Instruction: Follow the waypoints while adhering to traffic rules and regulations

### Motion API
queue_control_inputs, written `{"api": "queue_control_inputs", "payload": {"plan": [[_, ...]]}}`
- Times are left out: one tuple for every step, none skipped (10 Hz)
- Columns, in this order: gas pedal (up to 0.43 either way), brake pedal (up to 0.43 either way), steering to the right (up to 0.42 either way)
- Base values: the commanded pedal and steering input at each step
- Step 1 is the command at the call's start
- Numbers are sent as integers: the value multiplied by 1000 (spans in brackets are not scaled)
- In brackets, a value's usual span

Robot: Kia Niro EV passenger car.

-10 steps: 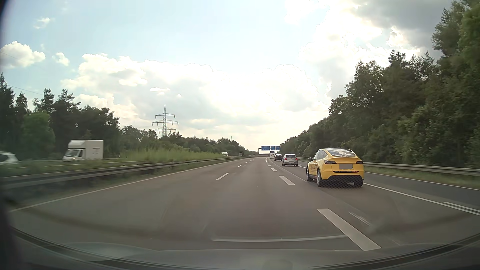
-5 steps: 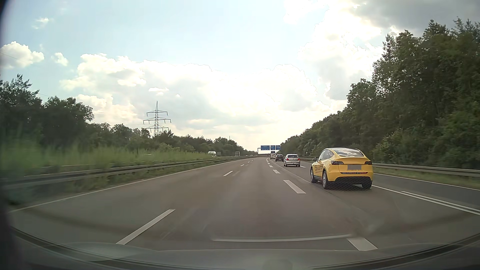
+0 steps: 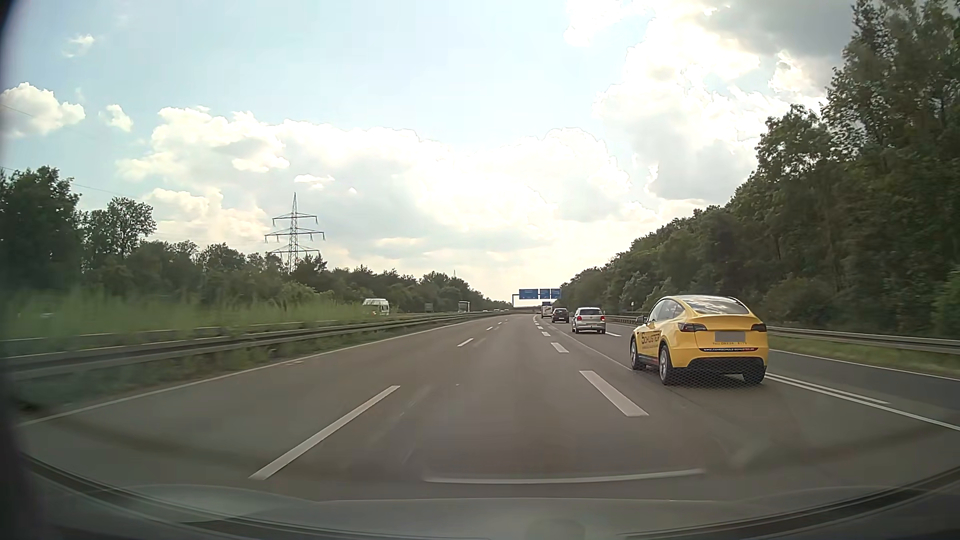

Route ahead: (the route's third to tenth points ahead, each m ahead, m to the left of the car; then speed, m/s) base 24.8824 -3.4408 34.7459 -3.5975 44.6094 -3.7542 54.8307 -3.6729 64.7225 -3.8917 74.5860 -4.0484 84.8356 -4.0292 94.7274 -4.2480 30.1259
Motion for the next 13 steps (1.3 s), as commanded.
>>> {"api": "queue_control_inputs", "payload": {"plan": [[280,30,2],[280,30,2],[280,30,2],[280,30,2],[280,30,2],[280,30,2],[287,30,2],[287,30,3],[287,37,3],[287,30,3],[287,30,3],[287,30,3],[287,30,3]]}}
